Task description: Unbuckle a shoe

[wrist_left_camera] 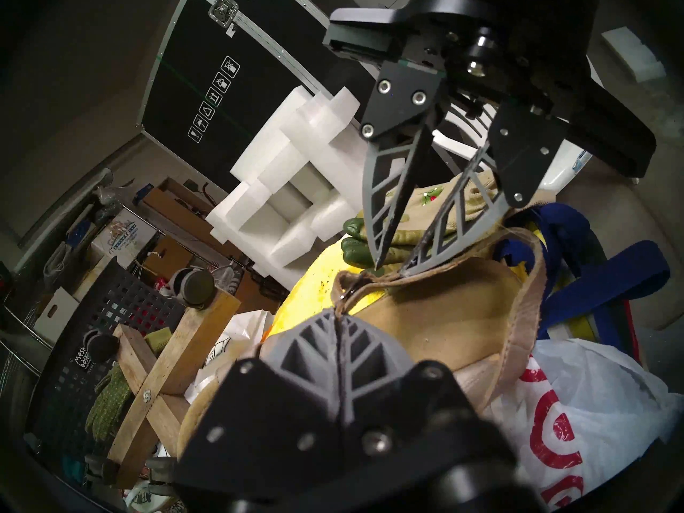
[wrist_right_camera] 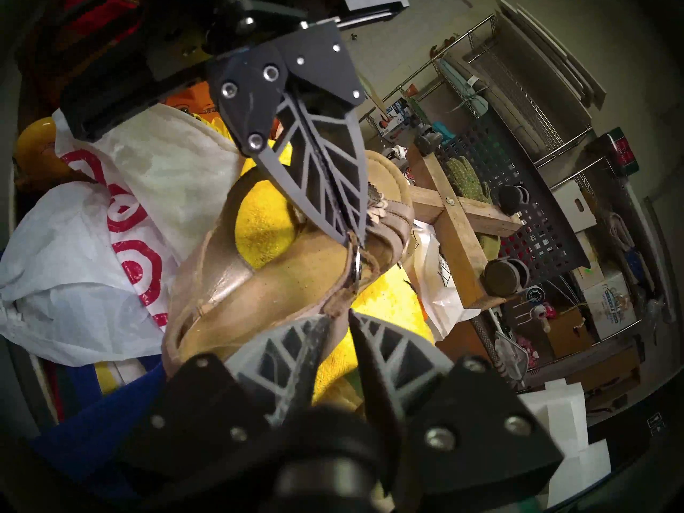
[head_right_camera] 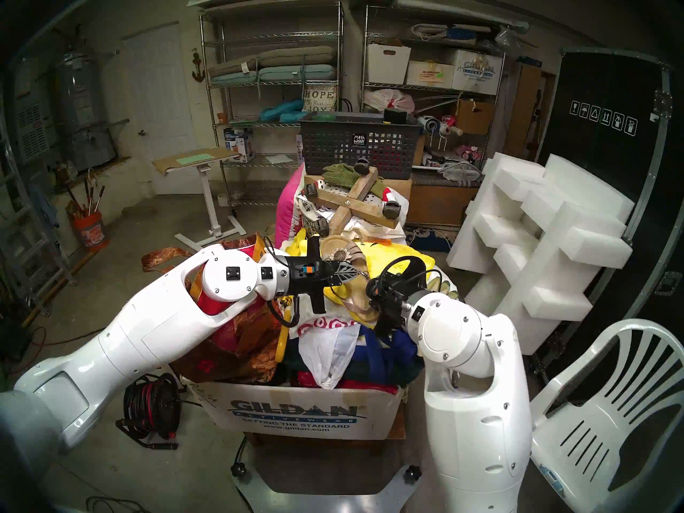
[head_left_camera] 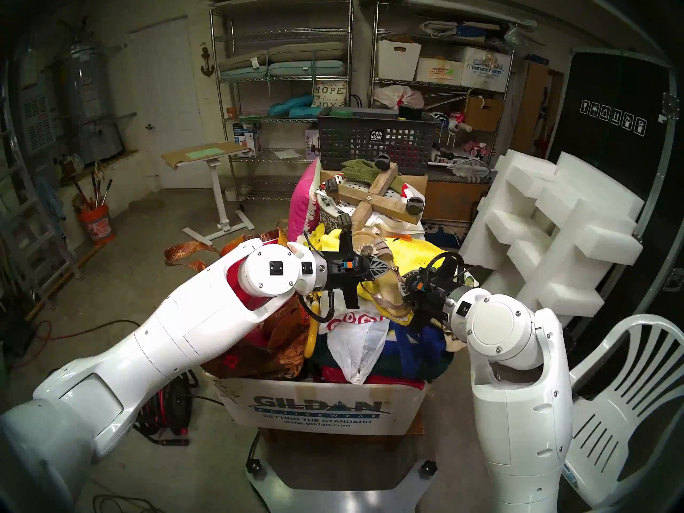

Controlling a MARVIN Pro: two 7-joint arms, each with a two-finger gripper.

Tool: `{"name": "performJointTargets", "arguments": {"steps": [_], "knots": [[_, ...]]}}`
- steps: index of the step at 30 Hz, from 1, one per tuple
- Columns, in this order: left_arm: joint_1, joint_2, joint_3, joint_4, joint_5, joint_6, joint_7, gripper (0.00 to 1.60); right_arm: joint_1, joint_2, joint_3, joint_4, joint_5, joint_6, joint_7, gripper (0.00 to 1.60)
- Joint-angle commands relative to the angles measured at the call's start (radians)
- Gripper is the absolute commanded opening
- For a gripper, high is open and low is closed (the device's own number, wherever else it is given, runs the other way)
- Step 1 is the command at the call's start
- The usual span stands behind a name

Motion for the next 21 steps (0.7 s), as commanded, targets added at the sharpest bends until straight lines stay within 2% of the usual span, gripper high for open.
{"name": "performJointTargets", "arguments": {"steps": [1,7,8,11,21], "knots": [[-0.004,0.001,-0.006,-0.030,-0.009,-0.002,-0.003,0.00,0.032,-0.015,-0.017,-0.017,-0.003,0.003,-0.013,0.79],[0.000,0.006,-0.004,-0.028,-0.011,-0.009,-0.001,0.00,0.040,-0.019,-0.017,-0.014,-0.008,0.008,-0.018,0.85],[0.001,0.007,-0.003,-0.028,-0.012,-0.011,-0.001,0.00,0.043,-0.021,-0.019,-0.013,-0.010,0.010,-0.020,0.95],[0.001,0.011,-0.004,-0.039,-0.016,-0.007,-0.003,0.00,0.046,-0.022,-0.021,-0.013,-0.015,0.013,-0.022,1.04],[0.000,0.017,-0.001,-0.042,-0.021,-0.012,-0.006,0.00,0.062,-0.026,-0.025,-0.013,-0.029,0.027,-0.029,1.00]]}}
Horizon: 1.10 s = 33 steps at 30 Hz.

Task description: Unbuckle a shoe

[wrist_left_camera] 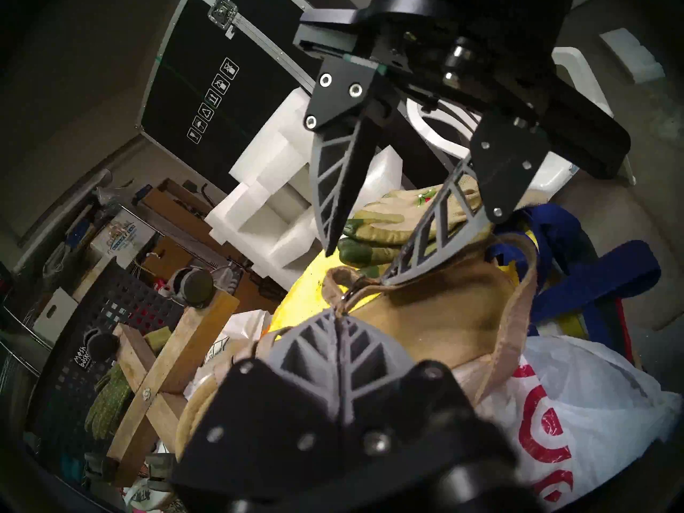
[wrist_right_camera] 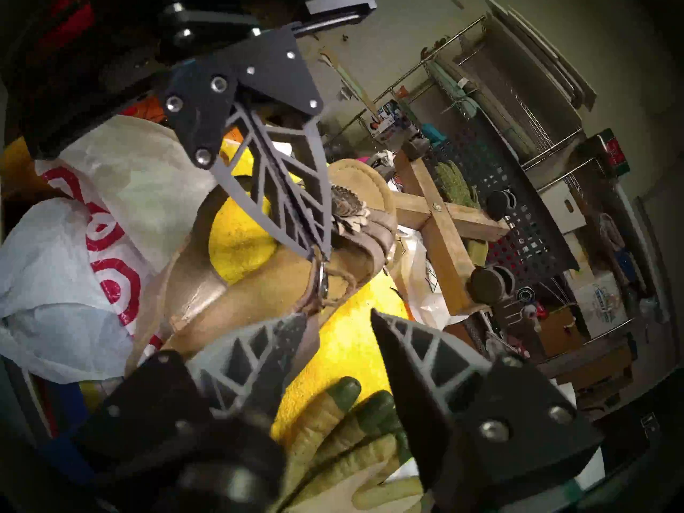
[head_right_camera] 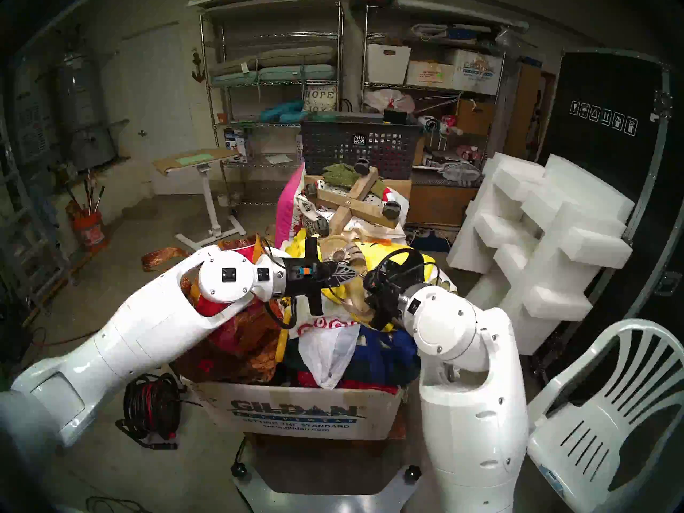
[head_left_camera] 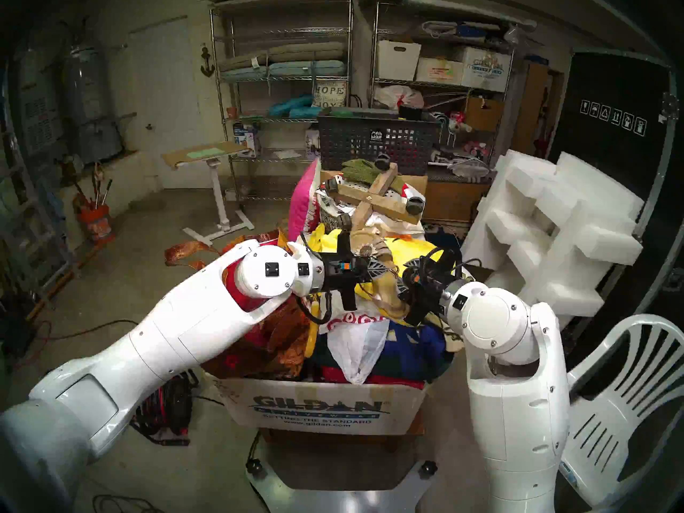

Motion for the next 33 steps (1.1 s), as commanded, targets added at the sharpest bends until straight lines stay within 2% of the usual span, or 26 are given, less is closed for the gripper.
{"name": "performJointTargets", "arguments": {"steps": [1,14,16,18,21,22,29,33], "knots": [[-0.006,-0.003,-0.003,-0.021,-0.007,-0.010,-0.007,0.00,0.033,-0.012,-0.011,-0.017,-0.006,0.005,-0.013,1.00],[-0.010,-0.011,0.000,0.001,-0.007,-0.026,-0.013,0.00,0.054,-0.013,-0.013,-0.013,-0.019,0.017,-0.015,1.02],[-0.012,-0.021,-0.002,0.012,0.001,-0.025,0.000,0.00,0.043,-0.009,-0.011,-0.024,-0.020,0.023,-0.002,1.10],[-0.016,-0.025,-0.003,0.017,0.001,-0.025,0.000,0.00,0.034,-0.006,-0.010,-0.031,-0.020,0.025,0.003,1.10],[-0.023,-0.039,-0.003,0.030,0.009,-0.025,0.013,0.00,0.011,-0.001,-0.007,-0.046,-0.019,0.025,0.009,1.25],[-0.027,-0.046,-0.002,0.036,0.013,-0.026,0.019,0.00,-0.002,0.001,-0.005,-0.056,-0.018,0.026,0.011,1.40],[-0.031,-0.058,-0.001,0.041,0.025,-0.027,0.028,0.00,-0.027,0.001,-0.001,-0.087,-0.011,0.023,0.017,1.39],[-0.029,-0.059,0.002,0.039,0.029,-0.029,0.025,0.00,-0.017,-0.009,0.006,-0.091,-0.010,0.025,0.001,1.37]]}}
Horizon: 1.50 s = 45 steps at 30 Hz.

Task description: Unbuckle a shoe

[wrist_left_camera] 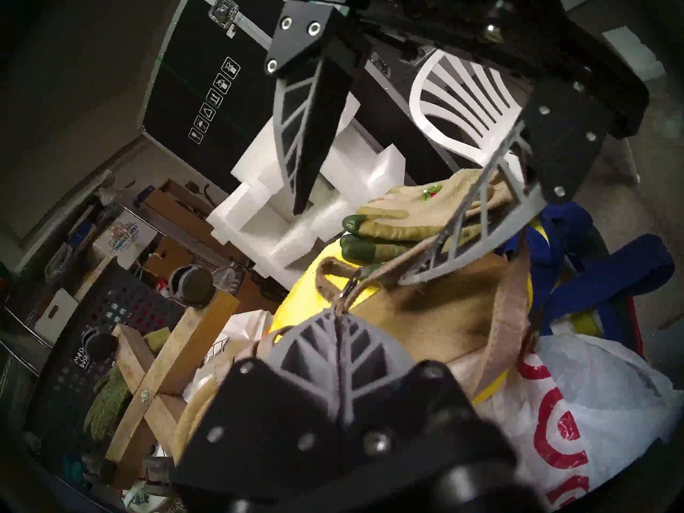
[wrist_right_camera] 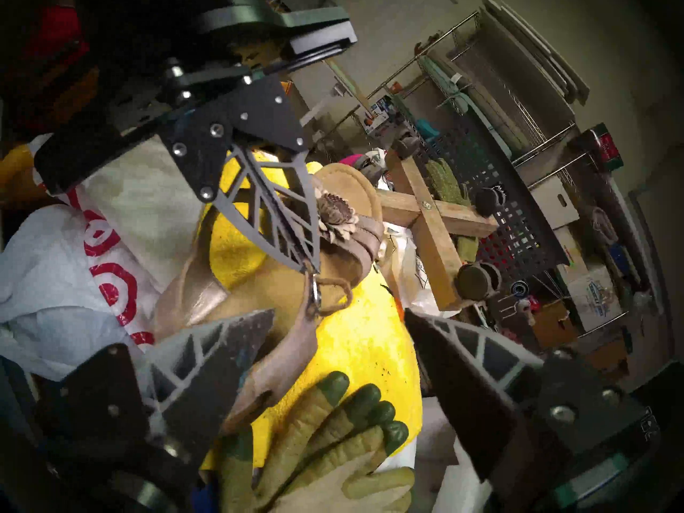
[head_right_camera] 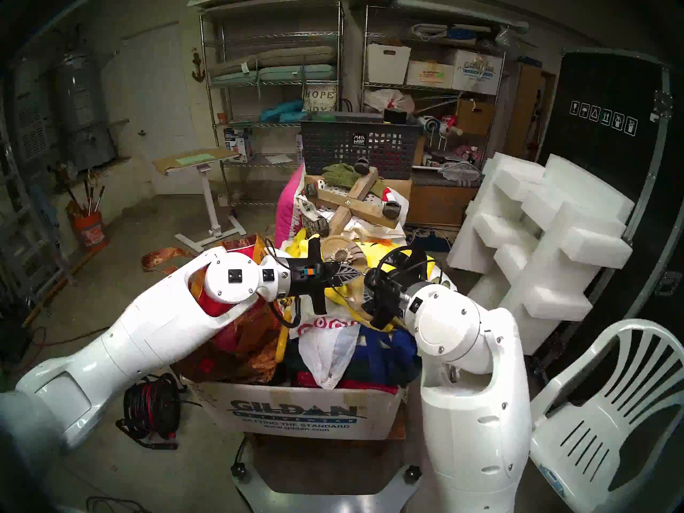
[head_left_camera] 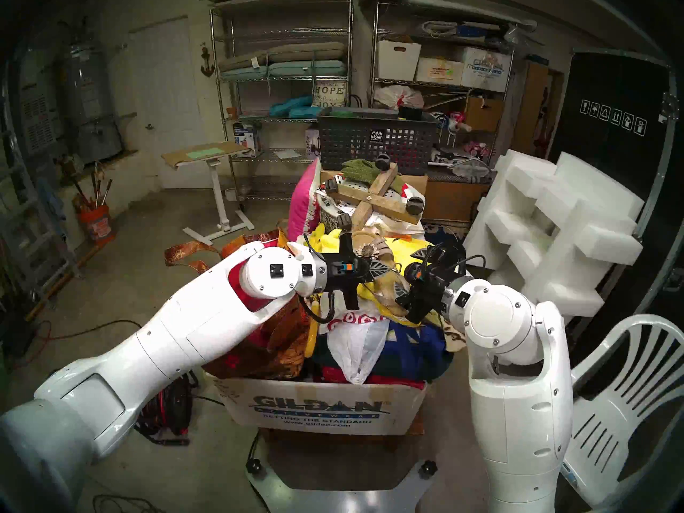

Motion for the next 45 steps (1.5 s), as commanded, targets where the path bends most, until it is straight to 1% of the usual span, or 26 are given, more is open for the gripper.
{"name": "performJointTargets", "arguments": {"steps": [1,7,19,32,39,42,45], "knots": [[-0.017,-0.020,-0.006,-0.010,0.002,-0.006,0.009,0.00,0.013,-0.008,0.011,-0.038,0.006,-0.004,-0.024,1.34],[-0.007,-0.011,-0.006,-0.020,0.004,-0.004,0.005,0.00,0.043,-0.012,0.012,-0.023,0.002,-0.003,-0.031,1.28],[0.003,-0.002,-0.007,-0.035,0.002,-0.003,0.003,0.00,0.062,-0.011,0.013,-0.008,0.003,-0.006,-0.033,1.32],[0.003,0.003,-0.008,-0.046,-0.001,0.007,0.004,0.00,0.093,-0.001,0.023,0.038,-0.015,-0.004,-0.036,1.32],[0.004,0.006,-0.008,-0.050,-0.003,0.007,0.003,0.00,0.105,0.003,0.031,0.048,-0.029,-0.005,-0.027,1.32],[0.006,0.008,-0.006,-0.051,-0.005,0.000,0.000,0.00,0.112,-0.002,0.031,0.054,-0.034,-0.004,-0.033,1.29],[0.007,0.010,-0.006,-0.054,-0.009,0.000,-0.003,0.00,0.123,-0.012,0.029,0.061,-0.035,-0.005,-0.047,1.31]]}}
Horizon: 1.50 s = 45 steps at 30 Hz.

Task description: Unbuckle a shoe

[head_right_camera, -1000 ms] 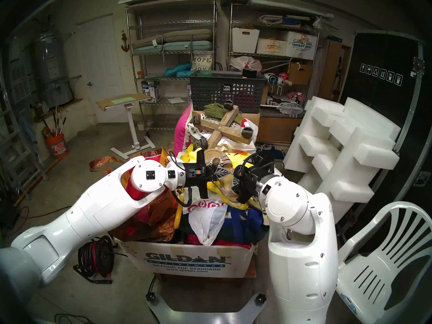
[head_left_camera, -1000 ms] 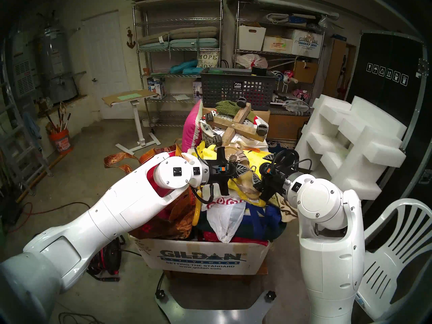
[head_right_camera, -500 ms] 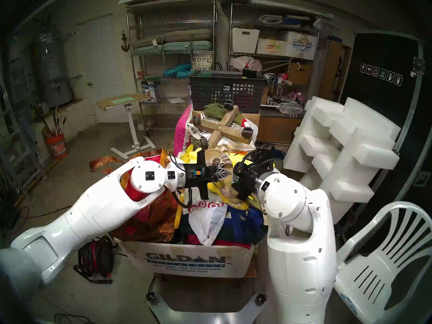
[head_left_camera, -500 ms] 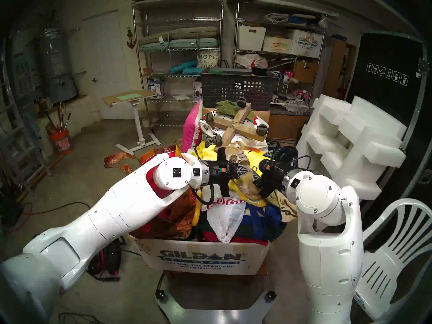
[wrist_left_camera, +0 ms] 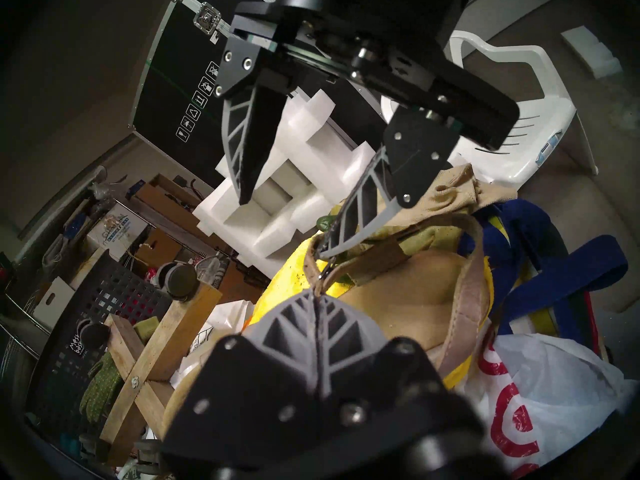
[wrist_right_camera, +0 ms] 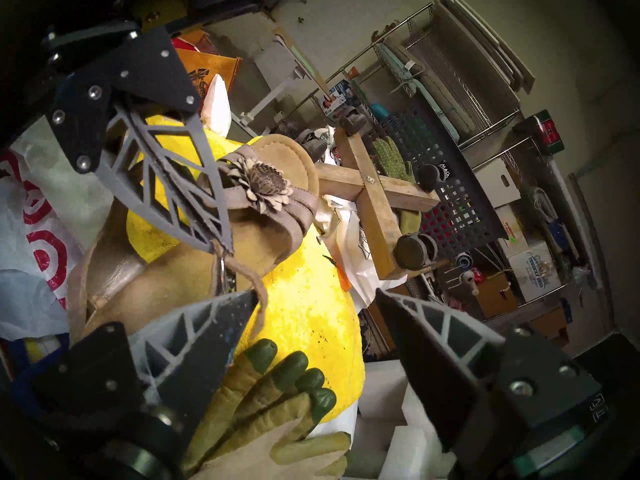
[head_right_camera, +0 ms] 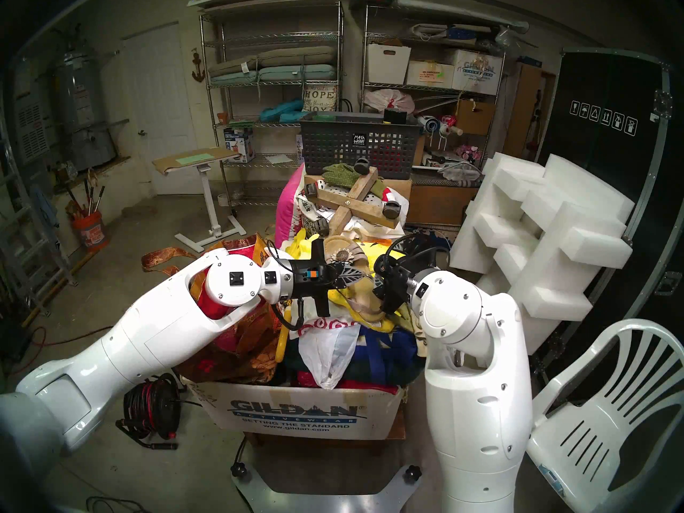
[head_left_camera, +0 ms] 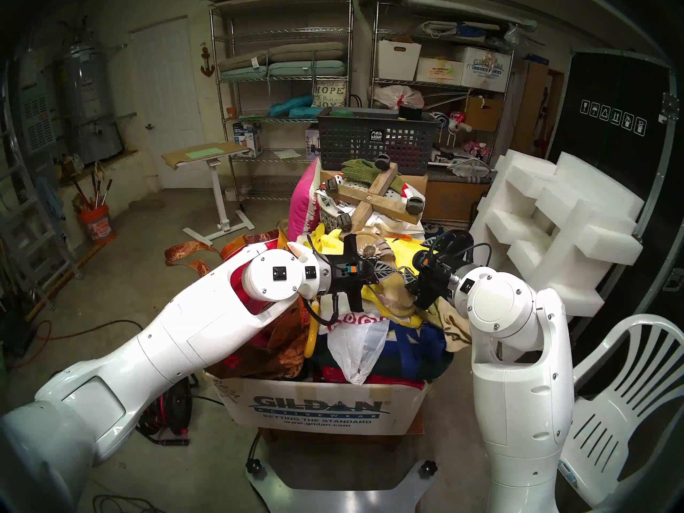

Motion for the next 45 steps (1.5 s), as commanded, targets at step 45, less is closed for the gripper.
{"name": "performJointTargets", "arguments": {"steps": [45], "knots": [[-0.005,-0.007,-0.020,-0.028,0.012,0.011,0.040,0.00,-0.084,-0.028,-0.018,-0.104,0.024,-0.013,0.036,0.73]]}}
